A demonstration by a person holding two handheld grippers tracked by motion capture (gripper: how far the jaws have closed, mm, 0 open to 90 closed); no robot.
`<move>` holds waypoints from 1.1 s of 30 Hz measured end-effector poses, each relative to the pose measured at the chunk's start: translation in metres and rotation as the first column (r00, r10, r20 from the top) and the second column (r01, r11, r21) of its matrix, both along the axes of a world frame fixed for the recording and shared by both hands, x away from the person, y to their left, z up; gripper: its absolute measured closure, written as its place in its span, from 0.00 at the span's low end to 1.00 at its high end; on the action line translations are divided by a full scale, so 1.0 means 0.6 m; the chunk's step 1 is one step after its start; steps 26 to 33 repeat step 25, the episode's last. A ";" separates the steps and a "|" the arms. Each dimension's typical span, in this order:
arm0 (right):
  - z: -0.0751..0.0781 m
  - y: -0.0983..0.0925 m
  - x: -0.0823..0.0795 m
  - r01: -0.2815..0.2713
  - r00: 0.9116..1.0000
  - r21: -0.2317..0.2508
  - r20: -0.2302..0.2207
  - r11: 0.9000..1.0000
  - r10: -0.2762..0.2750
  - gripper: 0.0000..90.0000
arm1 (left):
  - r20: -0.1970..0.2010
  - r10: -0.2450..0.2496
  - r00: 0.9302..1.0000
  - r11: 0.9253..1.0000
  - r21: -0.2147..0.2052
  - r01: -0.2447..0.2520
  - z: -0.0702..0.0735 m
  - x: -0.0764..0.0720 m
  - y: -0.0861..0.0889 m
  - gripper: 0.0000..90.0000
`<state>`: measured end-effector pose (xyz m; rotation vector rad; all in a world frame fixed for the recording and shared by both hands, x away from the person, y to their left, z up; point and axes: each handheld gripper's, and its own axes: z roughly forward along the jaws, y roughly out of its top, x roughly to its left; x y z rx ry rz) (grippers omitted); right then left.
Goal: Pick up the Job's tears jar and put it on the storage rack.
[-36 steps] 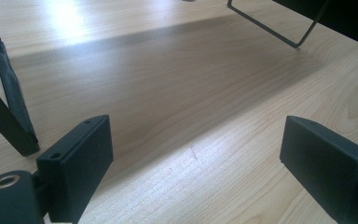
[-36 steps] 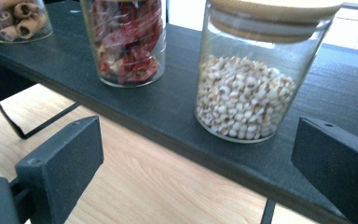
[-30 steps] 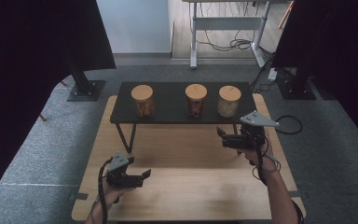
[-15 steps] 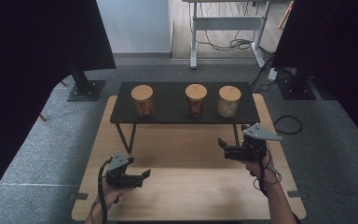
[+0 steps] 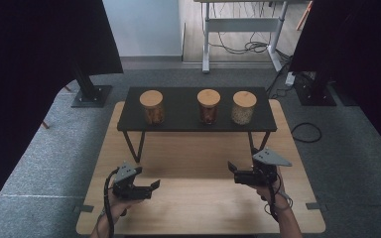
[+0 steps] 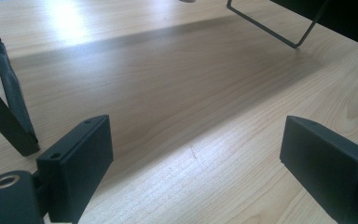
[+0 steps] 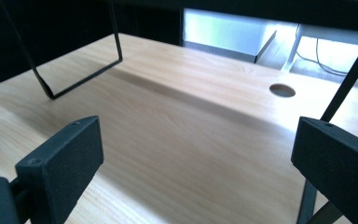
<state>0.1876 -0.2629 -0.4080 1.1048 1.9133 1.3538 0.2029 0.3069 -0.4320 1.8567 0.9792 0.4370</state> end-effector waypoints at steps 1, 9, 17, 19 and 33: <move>-0.004 0.000 0.000 -0.002 1.000 0.000 -0.003 1.000 0.002 0.02 | -0.001 -0.001 1.000 1.000 -0.001 0.001 0.000 0.000 0.000 0.10; -0.037 0.006 0.007 -0.021 0.998 0.000 -0.063 1.000 0.021 0.01 | -0.011 0.005 1.000 1.000 0.001 -0.005 -0.004 0.000 0.001 0.10; -0.049 0.019 0.016 -0.037 0.996 -0.018 -0.085 0.999 0.035 0.01 | -0.011 0.013 1.000 1.000 0.003 -0.013 -0.004 -0.003 0.002 0.10; -0.049 0.019 0.014 -0.035 0.996 -0.015 -0.079 0.999 0.034 0.01 | -0.011 0.014 1.000 1.000 0.001 -0.014 -0.004 -0.003 0.003 0.10; -0.063 0.018 0.007 -0.032 0.998 0.017 -0.055 0.999 0.033 0.01 | -0.021 0.019 1.000 1.000 -0.010 -0.019 -0.007 0.000 0.003 0.09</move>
